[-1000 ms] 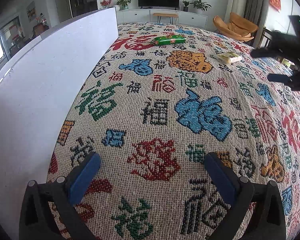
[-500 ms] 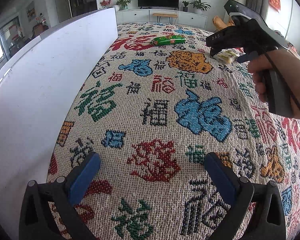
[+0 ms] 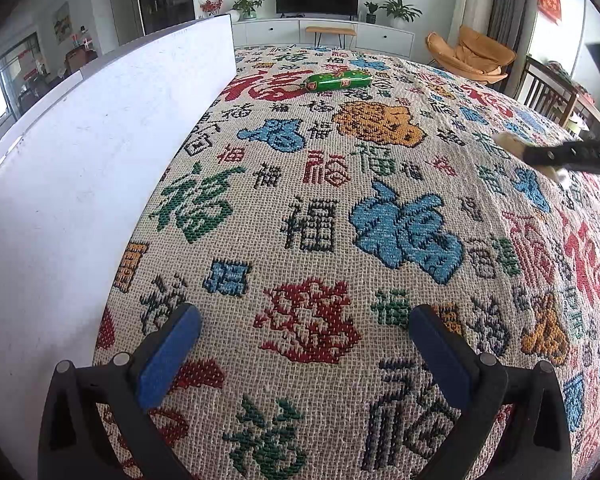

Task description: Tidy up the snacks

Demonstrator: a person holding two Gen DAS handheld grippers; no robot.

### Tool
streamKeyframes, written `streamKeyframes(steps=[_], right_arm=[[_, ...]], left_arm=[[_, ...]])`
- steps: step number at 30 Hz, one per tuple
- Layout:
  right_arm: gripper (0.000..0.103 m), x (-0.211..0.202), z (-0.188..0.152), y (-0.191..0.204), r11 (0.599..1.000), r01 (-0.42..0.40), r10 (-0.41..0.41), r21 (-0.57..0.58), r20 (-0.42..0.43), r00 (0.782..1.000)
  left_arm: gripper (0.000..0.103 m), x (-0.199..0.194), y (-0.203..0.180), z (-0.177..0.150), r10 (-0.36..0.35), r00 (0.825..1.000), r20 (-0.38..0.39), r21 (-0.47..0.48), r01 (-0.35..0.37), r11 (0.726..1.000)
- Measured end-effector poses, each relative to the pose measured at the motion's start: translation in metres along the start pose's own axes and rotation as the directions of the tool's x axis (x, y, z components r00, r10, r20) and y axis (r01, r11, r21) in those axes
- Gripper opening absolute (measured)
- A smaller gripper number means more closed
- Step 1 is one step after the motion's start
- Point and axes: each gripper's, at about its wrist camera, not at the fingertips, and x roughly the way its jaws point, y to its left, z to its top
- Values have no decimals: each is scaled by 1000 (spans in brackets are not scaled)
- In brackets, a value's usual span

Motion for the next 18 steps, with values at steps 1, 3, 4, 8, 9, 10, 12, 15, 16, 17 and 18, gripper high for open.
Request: streamKeyframes(steps=[1, 3, 4, 8, 9, 10, 12, 15, 16, 17, 18], right_arm=[[31, -5, -13, -2, 1000, -6, 6, -11, -9, 1000], [31, -16, -39, -6, 1000, -18, 17, -22, -19, 1000], [31, -20, -52, -7, 999, -25, 24, -23, -22, 999], [35, -27, -91, -7, 999, -29, 29, -43, -8, 1000], [39, -28, -97, -5, 998, -24, 25, -52, 12, 1000], [43, -30, -101, -4, 998, -24, 27, -66, 41, 999], [67, -29, -107, 1, 995, -14, 21, -98, 70, 997], [72, -30, -114, 7, 991, 9, 6, -134, 116, 993], [73, -30, -113, 6, 991, 9, 6, -130, 113, 994], [73, -30, -112, 5, 992, 2, 12, -123, 111, 994], [74, -30, -112, 3, 993, -5, 18, -117, 110, 994]], left_arm=[[103, 0, 0, 0, 0, 1000, 0, 0, 0, 1000], [103, 0, 0, 0, 0, 1000, 0, 0, 0, 1000], [103, 0, 0, 0, 0, 1000, 0, 0, 0, 1000], [103, 0, 0, 0, 0, 1000, 0, 0, 0, 1000], [103, 0, 0, 0, -1, 1000, 0, 0, 1, 1000], [103, 0, 0, 0, -1, 1000, 0, 0, 1, 1000], [103, 0, 0, 0, 0, 1000, 0, 0, 0, 1000], [103, 0, 0, 0, 0, 1000, 0, 0, 0, 1000], [103, 0, 0, 0, 0, 1000, 0, 0, 0, 1000], [103, 0, 0, 0, 0, 1000, 0, 0, 0, 1000], [103, 0, 0, 0, 0, 1000, 0, 0, 0, 1000]])
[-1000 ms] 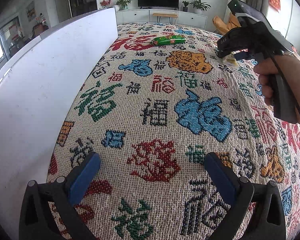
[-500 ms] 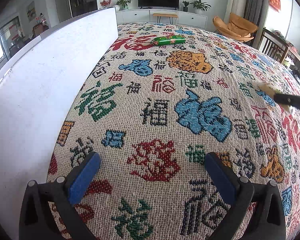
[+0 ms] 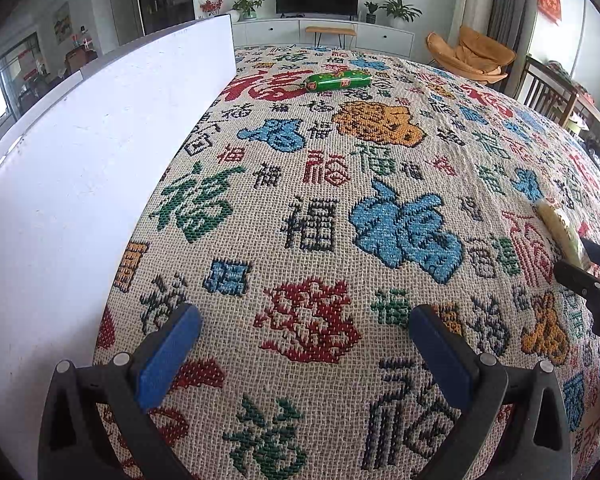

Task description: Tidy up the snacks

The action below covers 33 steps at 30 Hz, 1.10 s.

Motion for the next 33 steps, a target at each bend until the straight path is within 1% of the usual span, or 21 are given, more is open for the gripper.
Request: streamKeyframes(steps=[3, 28, 31, 33], right_arm=[[76, 0, -1, 0, 1000, -2, 2, -4, -3, 1000], [77, 0, -1, 0, 1000, -1, 1, -4, -3, 1000], [77, 0, -1, 0, 1000, 2, -2, -2, -3, 1000], [78, 1, -1, 0, 1000, 2, -2, 0, -3, 1000]], left_arm=[[103, 0, 0, 0, 0, 1000, 0, 0, 0, 1000], [103, 0, 0, -1, -1, 1000, 0, 1, 1, 1000], [103, -2, 0, -2, -12, 1000, -3, 8, 12, 1000], [103, -5, -3, -4, -25, 1000, -15, 30, 26, 999]])
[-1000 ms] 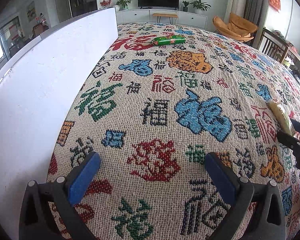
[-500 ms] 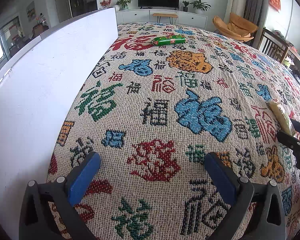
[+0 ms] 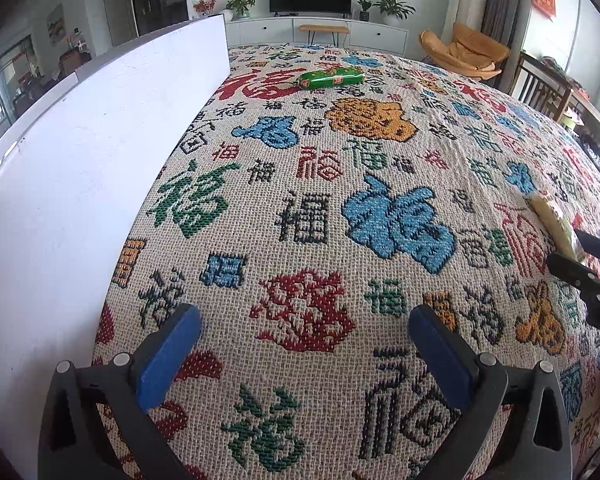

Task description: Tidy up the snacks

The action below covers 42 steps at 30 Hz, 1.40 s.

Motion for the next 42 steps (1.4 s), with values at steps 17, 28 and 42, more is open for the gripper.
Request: streamKeyframes(steps=[17, 28, 42], right_arm=[[78, 1, 0, -1, 1000, 2, -2, 2, 1, 1000], [80, 0, 0, -3, 999, 31, -31, 11, 2, 1000], [80, 1, 0, -7, 999, 36, -36, 29, 1, 999]], left_arm=[[102, 86, 2, 203, -115, 993, -19, 245, 116, 963], [26, 146, -10, 241, -176, 983, -59, 270, 186, 945], [23, 22, -8, 88, -245, 963, -116, 79, 255, 964]])
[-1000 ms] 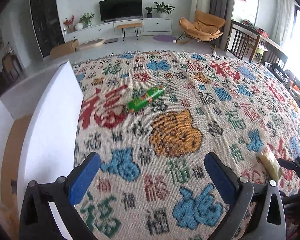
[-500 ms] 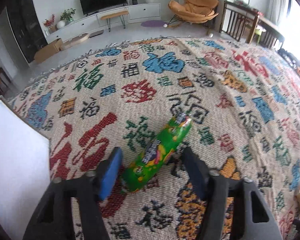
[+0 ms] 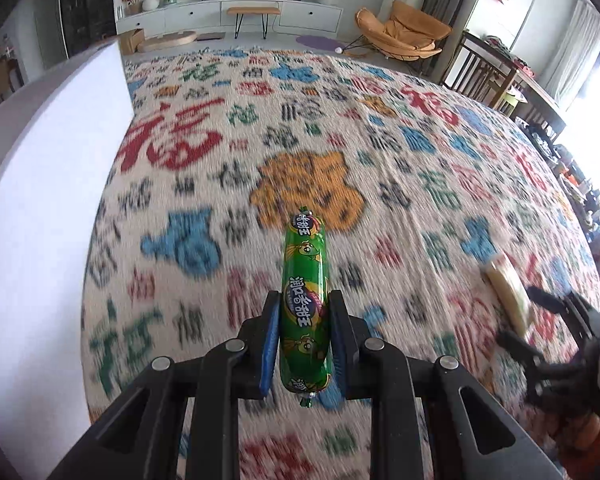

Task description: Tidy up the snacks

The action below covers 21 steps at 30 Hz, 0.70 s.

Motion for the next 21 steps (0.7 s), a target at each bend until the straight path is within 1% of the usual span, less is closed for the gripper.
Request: streamKeyframes(steps=[3, 4, 5, 6, 7, 8, 9, 10, 12, 13, 14, 15, 21], right_arm=[[80, 0, 0, 0, 1000, 0, 0, 1, 0, 1000], [80, 0, 0, 0, 1000, 0, 0, 0, 0, 1000], [80, 0, 0, 0, 1000, 0, 0, 0, 0, 1000], [80, 0, 0, 0, 1000, 0, 0, 0, 0, 1000], [80, 0, 0, 0, 1000, 0, 0, 0, 0, 1000], [80, 0, 0, 0, 1000, 0, 0, 0, 0, 1000], [80, 0, 0, 0, 1000, 0, 0, 0, 0, 1000], [80, 0, 0, 0, 1000, -1, 1, 1, 0, 1000], [80, 0, 0, 0, 1000, -1, 1, 1, 0, 1000], [80, 0, 0, 0, 1000, 0, 0, 1, 0, 1000], [80, 0, 0, 0, 1000, -1, 1, 1, 0, 1000], [80, 0, 0, 0, 1000, -1, 1, 1, 0, 1000], [80, 1, 0, 0, 1000, 1, -1, 1, 0, 1000]], left_arm=[[23, -12, -16, -52, 10, 999, -31, -37, -11, 999], [25, -13, -21, -65, 25, 999, -25, -42, -26, 999], [27, -18, -28, -75, 48, 999, 12, -29, -48, 998], [44, -19, -32, -81, 68, 997, 28, -11, -68, 998], [75, -18, -36, -84, 74, 997, 37, 4, -74, 997], [91, -16, -39, -84, 94, 995, 42, 10, -95, 995], [103, -15, -41, -84, 131, 990, 57, 13, -132, 991], [103, -14, -41, -84, 160, 984, 75, 18, -162, 987], [103, -4, -39, -82, 173, 984, 50, 23, -174, 984], [103, -1, -39, -82, 183, 982, 54, 31, -185, 982], [103, -1, -41, -85, 189, 979, 77, 50, -193, 980], [103, -2, -40, -87, 183, 979, 90, 45, -187, 981], [103, -4, -38, -90, 179, 979, 99, 45, -184, 982]])
